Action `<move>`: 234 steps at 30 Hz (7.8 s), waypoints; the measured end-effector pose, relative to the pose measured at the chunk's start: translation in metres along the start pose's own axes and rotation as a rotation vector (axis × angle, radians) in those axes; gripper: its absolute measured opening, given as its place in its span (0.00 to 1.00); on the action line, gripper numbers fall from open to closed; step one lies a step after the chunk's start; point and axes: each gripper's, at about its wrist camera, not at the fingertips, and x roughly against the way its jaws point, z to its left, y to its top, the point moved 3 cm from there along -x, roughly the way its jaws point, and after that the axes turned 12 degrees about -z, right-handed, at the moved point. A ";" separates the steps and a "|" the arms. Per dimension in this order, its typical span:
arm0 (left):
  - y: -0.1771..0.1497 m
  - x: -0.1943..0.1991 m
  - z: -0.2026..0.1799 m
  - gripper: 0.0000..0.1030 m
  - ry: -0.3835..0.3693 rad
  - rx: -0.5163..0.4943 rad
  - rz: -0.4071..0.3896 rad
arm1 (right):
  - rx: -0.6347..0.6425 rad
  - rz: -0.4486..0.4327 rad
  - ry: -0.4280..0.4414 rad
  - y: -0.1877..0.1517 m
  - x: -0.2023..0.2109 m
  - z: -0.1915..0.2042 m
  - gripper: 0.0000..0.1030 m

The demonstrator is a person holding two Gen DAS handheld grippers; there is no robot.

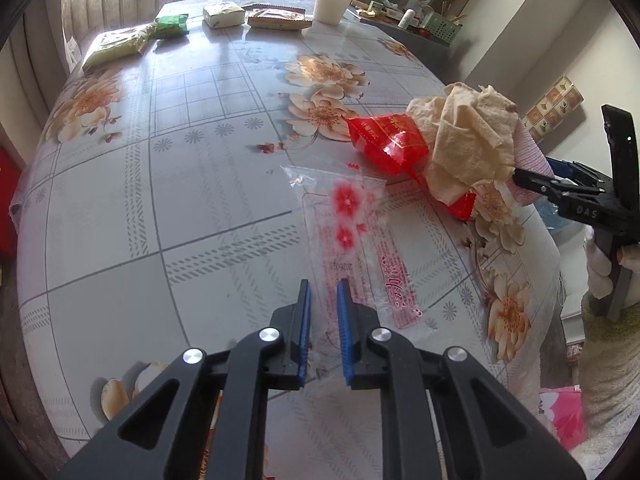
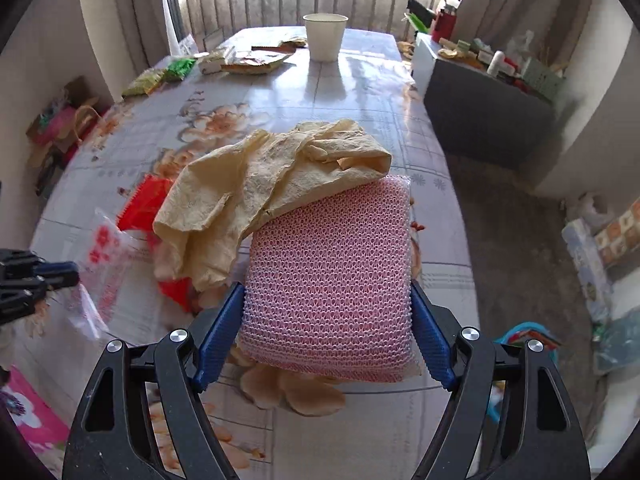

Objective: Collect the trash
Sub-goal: 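Grasp the pink scrubber with the right gripper while the left gripper grasps the clear plastic bag, then carry the scrubber and plastic bag to the wastebasket and release both inside, then grasp the tan crumpled cloth with the right gripper while the left gripper grasps the red snack packet, then lift the tan cloth and red packet and carry both toward the blue wastebasket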

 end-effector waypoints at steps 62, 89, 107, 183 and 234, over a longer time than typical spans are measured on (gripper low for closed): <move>0.097 0.015 -0.276 0.04 -0.367 -0.402 -0.237 | -1.111 -0.424 0.067 -0.197 0.157 -0.247 0.74; 0.008 -0.400 -0.574 0.35 -0.240 -0.493 0.398 | -1.471 -0.198 -0.176 -0.352 0.042 -0.361 0.74; 0.143 -0.220 -0.447 0.58 -0.316 -0.467 0.161 | -1.099 0.078 -0.274 -0.295 -0.093 -0.380 0.81; 0.073 -0.052 -0.075 0.25 -0.055 -0.307 -0.067 | -0.228 0.053 0.073 -0.019 -0.036 0.000 0.09; 0.037 -0.325 -0.606 0.37 -0.411 -0.596 0.324 | -1.173 -0.095 -0.373 -0.301 0.032 -0.409 0.04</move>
